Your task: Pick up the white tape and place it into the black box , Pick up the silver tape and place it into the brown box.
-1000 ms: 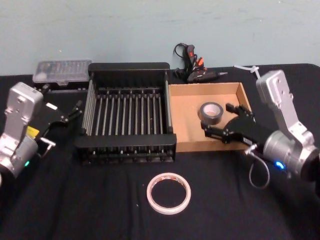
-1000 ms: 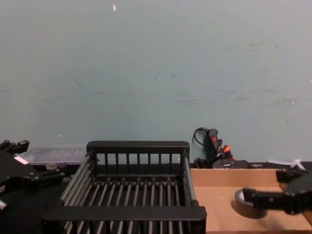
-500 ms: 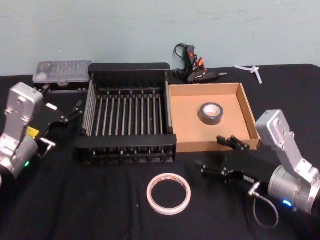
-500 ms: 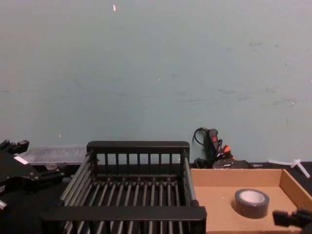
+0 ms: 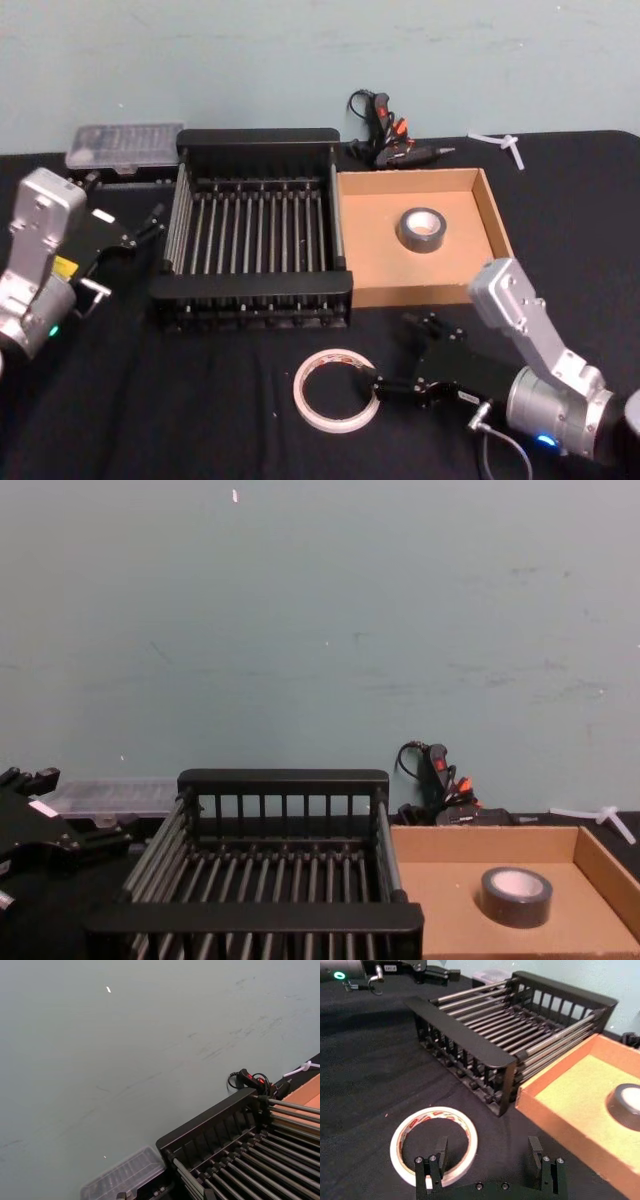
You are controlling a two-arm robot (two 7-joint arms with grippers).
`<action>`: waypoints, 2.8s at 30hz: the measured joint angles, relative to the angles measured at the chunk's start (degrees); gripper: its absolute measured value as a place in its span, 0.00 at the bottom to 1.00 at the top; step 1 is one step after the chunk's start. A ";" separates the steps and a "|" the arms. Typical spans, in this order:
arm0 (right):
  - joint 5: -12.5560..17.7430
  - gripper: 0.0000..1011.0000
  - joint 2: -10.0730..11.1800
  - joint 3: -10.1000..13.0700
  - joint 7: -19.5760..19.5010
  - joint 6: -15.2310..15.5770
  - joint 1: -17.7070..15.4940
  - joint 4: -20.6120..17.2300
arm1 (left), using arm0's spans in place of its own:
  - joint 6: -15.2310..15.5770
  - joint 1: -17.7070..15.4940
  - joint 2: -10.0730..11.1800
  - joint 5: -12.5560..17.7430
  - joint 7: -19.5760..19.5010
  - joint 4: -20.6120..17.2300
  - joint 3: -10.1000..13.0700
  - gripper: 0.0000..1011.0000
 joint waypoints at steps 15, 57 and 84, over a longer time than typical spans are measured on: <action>-1.58 0.99 -2.85 -3.42 -1.14 2.32 3.23 3.61 | 0.00 0.00 0.00 0.00 0.00 0.00 0.00 0.99; -4.27 0.99 -5.14 -5.77 -0.94 2.03 5.71 6.75 | 0.00 0.00 0.00 0.00 0.00 0.00 0.00 0.99; -4.09 0.70 -5.06 -5.71 -0.88 2.01 5.70 6.68 | 0.00 0.00 0.00 0.00 0.00 0.00 0.00 0.99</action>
